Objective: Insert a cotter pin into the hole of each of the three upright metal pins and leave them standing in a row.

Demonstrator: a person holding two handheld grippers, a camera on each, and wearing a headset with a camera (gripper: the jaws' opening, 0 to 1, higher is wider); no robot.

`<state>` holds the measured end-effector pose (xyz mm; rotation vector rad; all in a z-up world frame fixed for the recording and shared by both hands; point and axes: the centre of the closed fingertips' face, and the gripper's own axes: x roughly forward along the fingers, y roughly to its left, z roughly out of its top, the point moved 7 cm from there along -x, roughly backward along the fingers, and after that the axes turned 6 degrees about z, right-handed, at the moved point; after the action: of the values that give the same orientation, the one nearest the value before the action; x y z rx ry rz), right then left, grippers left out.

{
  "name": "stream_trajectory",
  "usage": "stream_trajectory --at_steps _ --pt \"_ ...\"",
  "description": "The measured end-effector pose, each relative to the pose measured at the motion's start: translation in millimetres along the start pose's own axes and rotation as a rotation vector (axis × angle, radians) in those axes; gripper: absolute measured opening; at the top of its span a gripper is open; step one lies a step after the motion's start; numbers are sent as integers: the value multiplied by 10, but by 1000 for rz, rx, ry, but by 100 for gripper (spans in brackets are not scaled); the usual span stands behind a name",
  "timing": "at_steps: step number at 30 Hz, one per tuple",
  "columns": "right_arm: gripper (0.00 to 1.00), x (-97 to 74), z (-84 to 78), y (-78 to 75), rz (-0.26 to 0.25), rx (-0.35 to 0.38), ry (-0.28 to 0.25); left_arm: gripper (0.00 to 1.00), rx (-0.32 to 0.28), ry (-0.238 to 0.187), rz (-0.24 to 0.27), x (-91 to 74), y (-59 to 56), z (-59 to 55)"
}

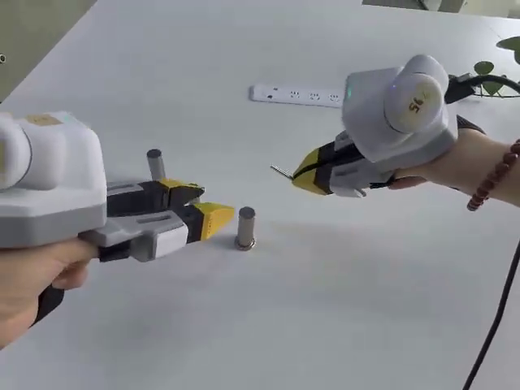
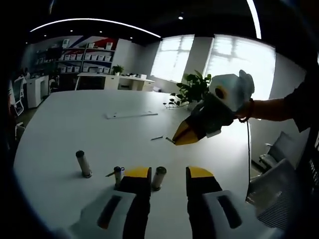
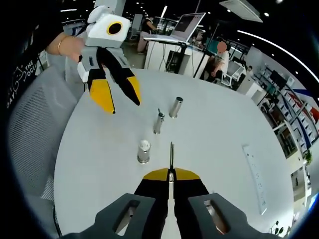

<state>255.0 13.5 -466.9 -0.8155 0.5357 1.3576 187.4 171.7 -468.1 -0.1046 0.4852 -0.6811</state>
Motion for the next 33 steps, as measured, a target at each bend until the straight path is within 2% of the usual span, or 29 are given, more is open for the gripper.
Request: stream_trajectory --at_steps 3,6,8,13,18,33 --pt "0 -7 33 63 4 -9 -10 24 -41 24 -24 60 -21 16" --pt "0 -3 62 145 20 -16 -20 22 -53 31 -33 102 -32 33" --pt "0 9 58 141 25 -27 -22 21 -58 42 -37 124 -39 32" --pt "0 10 68 223 39 -28 -27 14 -116 73 -58 169 -66 19" --pt "0 19 95 320 56 -48 -33 13 -168 79 -86 189 -106 31" --pt "0 3 179 440 87 -122 -31 7 -220 131 -141 245 -221 -4"
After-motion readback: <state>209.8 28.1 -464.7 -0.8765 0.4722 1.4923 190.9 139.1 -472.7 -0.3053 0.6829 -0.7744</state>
